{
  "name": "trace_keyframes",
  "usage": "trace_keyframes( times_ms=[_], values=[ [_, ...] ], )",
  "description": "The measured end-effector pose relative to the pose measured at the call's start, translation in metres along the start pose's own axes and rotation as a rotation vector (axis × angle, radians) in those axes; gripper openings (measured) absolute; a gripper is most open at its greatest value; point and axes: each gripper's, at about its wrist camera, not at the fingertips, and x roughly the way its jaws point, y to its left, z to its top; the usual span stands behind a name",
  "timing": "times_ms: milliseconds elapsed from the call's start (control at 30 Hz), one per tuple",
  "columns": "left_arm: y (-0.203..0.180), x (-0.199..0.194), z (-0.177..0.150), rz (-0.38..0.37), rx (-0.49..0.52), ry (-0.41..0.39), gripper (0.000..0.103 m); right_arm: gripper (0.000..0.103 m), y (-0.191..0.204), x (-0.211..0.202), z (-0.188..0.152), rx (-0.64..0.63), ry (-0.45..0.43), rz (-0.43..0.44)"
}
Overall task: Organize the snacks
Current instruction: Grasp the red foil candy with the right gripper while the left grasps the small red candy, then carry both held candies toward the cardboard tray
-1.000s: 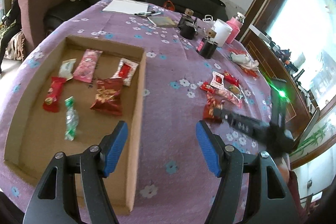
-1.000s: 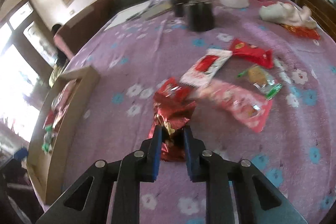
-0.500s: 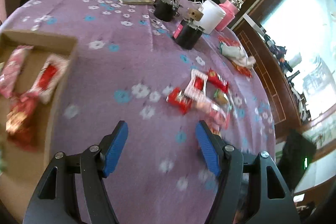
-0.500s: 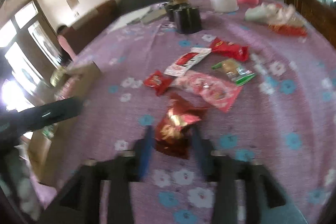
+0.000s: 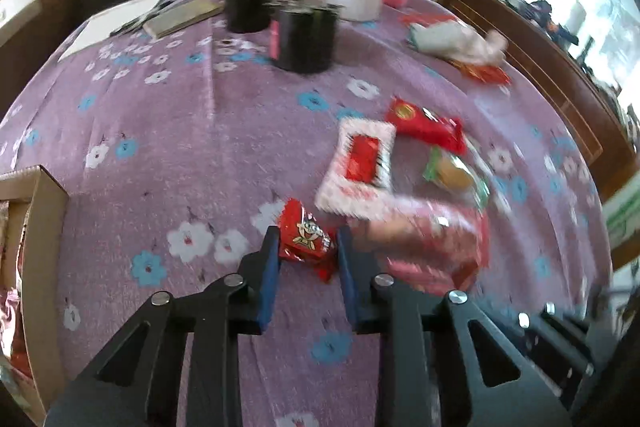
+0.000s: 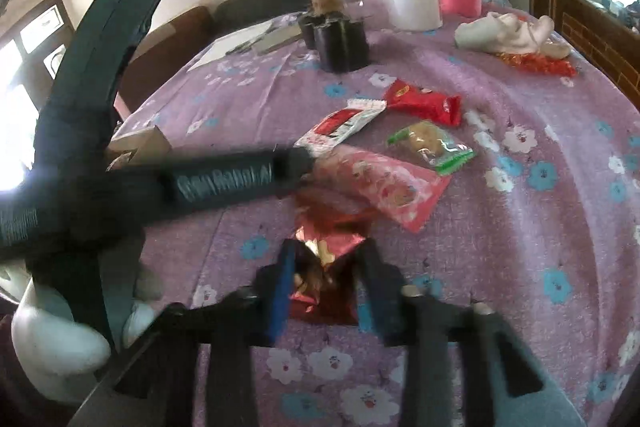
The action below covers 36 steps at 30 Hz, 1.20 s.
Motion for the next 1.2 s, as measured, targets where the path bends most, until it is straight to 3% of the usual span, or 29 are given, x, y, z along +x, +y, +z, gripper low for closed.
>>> trace_keyframes(
  times_ms=[467,700,800,1200],
  values=[
    [0.033,-0.072,-0.042,-0.093,-0.074,-0.061,0.017,0.024,0.002,-0.01,-0.008,-0.007,-0.025,-0.001],
    [0.042,-0.062,-0.061,-0.074,-0.12,-0.024,0.017,0.021,-0.001,-0.017,-0.007,0.016,-0.056,0.026],
    [0.046,-0.065,-0.069,-0.103,-0.169,-0.021,0.017,0.02,0.0,-0.025,-0.007,0.014,-0.087,0.059],
    [0.048,-0.088,-0.107,-0.127,-0.258,-0.045,0.017,0.017,0.012,-0.015,-0.01,-0.061,-0.049,-0.005]
  ],
)
